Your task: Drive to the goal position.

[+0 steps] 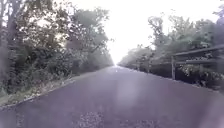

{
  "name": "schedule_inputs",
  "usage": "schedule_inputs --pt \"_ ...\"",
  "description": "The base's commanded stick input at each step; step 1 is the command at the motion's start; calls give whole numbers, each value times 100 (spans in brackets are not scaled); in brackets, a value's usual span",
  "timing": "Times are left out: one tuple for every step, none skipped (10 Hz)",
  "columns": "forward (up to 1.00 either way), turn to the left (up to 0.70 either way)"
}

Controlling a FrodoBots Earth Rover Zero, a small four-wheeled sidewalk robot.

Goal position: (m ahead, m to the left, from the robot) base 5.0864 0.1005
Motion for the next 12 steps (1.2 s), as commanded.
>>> schedule_inputs --pt "100 0" --pt "100 0" --pt "100 0" --pt "100 0" --pt "100 0" --pt "100 -2" --pt "100 -14" --pt "100 -31" --pt "100 -37" --pt "100 -37" --pt "100 -37" --pt "100 -37"
